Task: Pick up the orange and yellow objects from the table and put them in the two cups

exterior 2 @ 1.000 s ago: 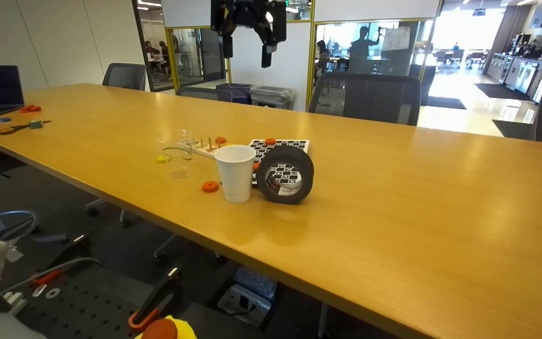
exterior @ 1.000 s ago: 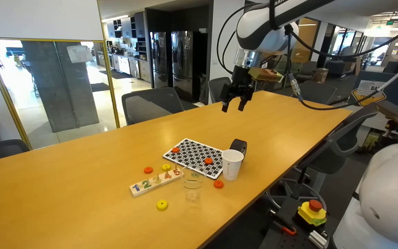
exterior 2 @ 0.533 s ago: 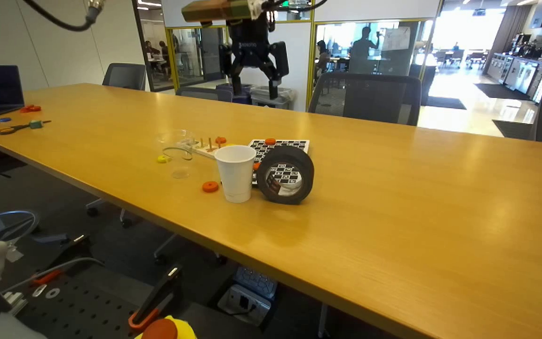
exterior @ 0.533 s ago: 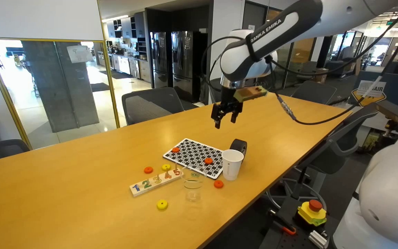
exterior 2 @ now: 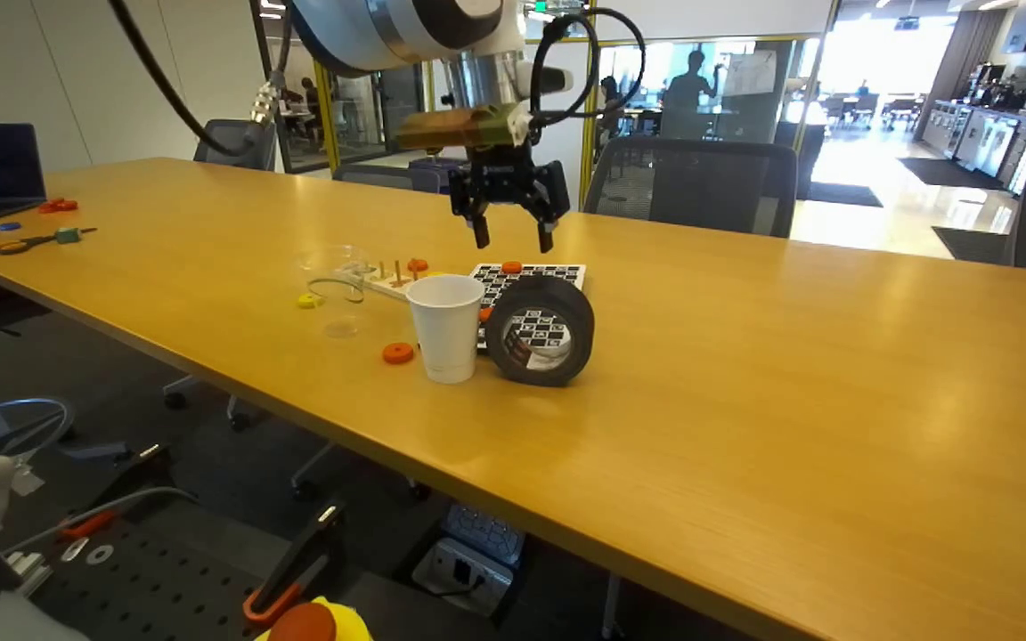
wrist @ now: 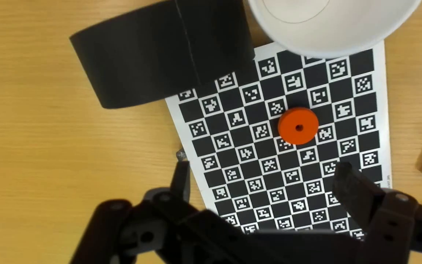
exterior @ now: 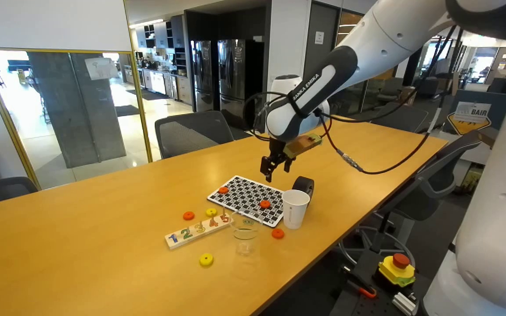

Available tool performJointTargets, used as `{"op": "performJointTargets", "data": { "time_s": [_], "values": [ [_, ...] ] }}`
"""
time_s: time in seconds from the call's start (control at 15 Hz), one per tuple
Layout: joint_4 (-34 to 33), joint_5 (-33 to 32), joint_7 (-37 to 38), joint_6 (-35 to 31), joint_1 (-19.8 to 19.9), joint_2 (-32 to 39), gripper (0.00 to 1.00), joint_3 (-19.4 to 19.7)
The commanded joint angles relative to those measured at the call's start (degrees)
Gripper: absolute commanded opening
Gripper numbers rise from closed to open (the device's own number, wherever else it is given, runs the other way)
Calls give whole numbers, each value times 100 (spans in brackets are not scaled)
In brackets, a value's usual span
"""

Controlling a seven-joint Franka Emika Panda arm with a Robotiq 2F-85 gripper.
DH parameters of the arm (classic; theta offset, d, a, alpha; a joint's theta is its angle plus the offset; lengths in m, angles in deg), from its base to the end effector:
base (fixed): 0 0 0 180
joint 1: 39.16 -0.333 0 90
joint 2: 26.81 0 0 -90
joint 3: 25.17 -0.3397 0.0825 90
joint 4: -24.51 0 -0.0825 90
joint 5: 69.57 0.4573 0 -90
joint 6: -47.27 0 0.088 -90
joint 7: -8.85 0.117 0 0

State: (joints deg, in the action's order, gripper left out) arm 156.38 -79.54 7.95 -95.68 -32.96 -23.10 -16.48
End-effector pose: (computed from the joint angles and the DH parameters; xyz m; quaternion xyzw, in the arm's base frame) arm 0.5659 -0.1507 0.2935 0.9945 -0.0552 0.0550 0.0698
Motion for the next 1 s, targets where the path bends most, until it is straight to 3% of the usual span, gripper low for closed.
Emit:
{"op": "performJointTargets", "data": {
  "time_s": [0.0,0.47,0.93],
  "values": [
    [-628,283,-444,-209,108,770,100,-59],
    [-1238,678,-1198,-123,278,1610,100,-275],
    [-1054,717,-1217,66,261,1580,100,-410]
  ]
}}
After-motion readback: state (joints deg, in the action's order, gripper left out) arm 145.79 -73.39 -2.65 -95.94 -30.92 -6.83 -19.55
